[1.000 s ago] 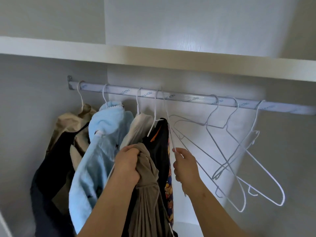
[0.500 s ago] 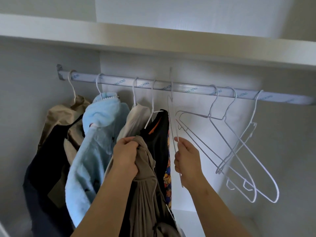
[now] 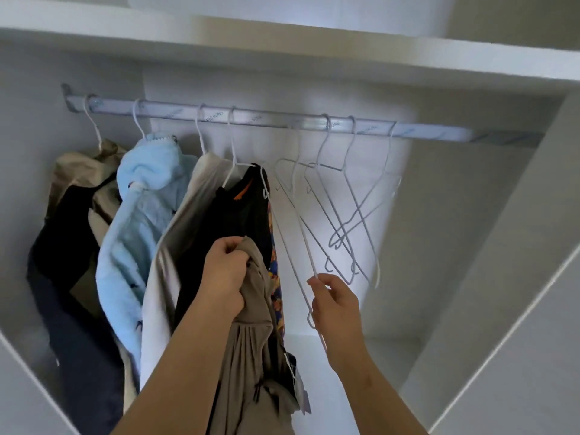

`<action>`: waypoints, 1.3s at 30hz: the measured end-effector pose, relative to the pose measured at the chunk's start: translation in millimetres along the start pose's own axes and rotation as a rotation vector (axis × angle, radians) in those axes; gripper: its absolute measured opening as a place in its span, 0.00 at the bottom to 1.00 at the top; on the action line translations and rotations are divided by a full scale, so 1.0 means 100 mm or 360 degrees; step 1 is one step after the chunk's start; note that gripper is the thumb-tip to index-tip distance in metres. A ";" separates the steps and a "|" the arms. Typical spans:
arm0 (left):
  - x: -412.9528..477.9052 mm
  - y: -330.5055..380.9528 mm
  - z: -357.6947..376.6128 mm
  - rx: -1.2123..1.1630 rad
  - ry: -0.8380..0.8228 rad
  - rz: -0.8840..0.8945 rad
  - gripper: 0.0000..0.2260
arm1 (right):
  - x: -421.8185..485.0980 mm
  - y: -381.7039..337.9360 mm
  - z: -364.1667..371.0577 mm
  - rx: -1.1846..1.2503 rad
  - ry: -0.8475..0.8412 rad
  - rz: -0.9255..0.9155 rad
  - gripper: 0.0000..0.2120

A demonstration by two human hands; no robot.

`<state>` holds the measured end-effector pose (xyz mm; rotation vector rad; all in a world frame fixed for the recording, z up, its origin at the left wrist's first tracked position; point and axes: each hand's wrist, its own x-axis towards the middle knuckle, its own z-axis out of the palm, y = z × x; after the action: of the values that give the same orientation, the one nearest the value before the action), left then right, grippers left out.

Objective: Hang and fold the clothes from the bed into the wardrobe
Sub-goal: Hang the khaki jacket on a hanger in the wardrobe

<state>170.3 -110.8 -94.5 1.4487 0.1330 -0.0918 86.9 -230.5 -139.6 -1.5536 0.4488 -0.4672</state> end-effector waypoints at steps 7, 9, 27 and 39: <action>-0.79 -0.16 0.13 0.0187 -0.0240 0.0097 0.22 | -0.82 0.24 -0.73 -0.0190 -0.0016 -0.0085 0.10; -0.89 -0.15 0.04 0.0317 -0.0265 0.0152 0.27 | -1.04 0.29 -0.96 -0.0216 -0.0019 -0.0104 0.13; -1.83 -0.56 0.12 0.0989 -0.0834 0.0706 0.21 | -1.58 0.07 -1.02 -0.0044 -0.0246 -0.0067 0.13; -1.20 -0.01 -0.50 0.0553 0.0150 0.0154 0.14 | -1.54 0.03 -1.15 0.0363 0.0219 -0.0120 0.17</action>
<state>49.9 -63.6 -84.2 1.8047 0.1277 0.0349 -104.7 -242.1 -142.9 -1.3259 0.4278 -0.6636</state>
